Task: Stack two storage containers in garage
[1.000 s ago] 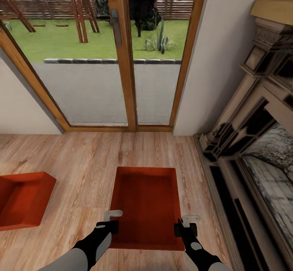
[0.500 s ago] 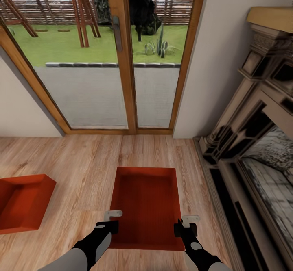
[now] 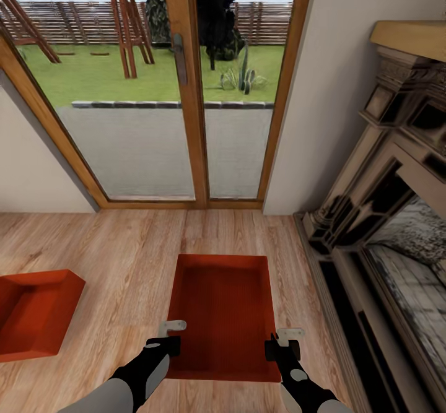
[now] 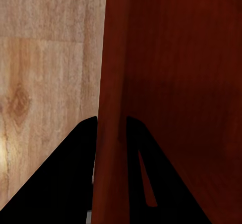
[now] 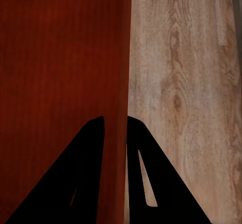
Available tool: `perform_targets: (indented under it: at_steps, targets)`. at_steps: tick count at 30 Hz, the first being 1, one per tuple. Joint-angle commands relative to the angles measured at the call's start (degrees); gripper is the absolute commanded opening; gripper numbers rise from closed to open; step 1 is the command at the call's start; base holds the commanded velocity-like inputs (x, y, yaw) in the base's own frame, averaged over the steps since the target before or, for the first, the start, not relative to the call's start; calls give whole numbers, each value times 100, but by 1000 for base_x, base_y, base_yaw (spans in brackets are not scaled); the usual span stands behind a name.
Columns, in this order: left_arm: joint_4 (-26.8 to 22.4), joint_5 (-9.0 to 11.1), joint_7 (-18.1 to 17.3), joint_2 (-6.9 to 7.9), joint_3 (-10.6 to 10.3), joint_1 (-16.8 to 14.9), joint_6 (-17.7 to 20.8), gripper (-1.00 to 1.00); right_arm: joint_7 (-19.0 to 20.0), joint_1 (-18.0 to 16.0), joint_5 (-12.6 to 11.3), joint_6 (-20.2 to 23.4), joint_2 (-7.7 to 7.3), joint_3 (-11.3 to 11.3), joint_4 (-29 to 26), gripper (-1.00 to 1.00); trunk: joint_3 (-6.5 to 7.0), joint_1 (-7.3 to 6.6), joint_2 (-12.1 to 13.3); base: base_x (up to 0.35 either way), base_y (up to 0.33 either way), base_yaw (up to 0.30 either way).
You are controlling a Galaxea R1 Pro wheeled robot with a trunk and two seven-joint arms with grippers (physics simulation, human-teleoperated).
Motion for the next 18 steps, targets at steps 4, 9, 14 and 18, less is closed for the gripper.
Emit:
perform_targets:
  at_steps: [4,9,14,18]
  targets:
    - [1,12,115,33,0,1,42,-100,-16,-7,78,-24,-2,-188,-16,-100,32,1,-3,0,0,0]
    - [0,13,115,34,0,4,42,-100,-16,-7,78,-24,1,-188,-16,-100,78,1,-3,0,0,0]
    - [-1,9,115,34,0,0,42,-100,-8,-7,78,-24,-3,-188,-16,-100,123,1,-3,0,0,0]
    - [-1,12,115,35,0,3,42,-100,-7,-7,78,-24,-4,-188,-16,-100,160,1,-3,0,0,0]
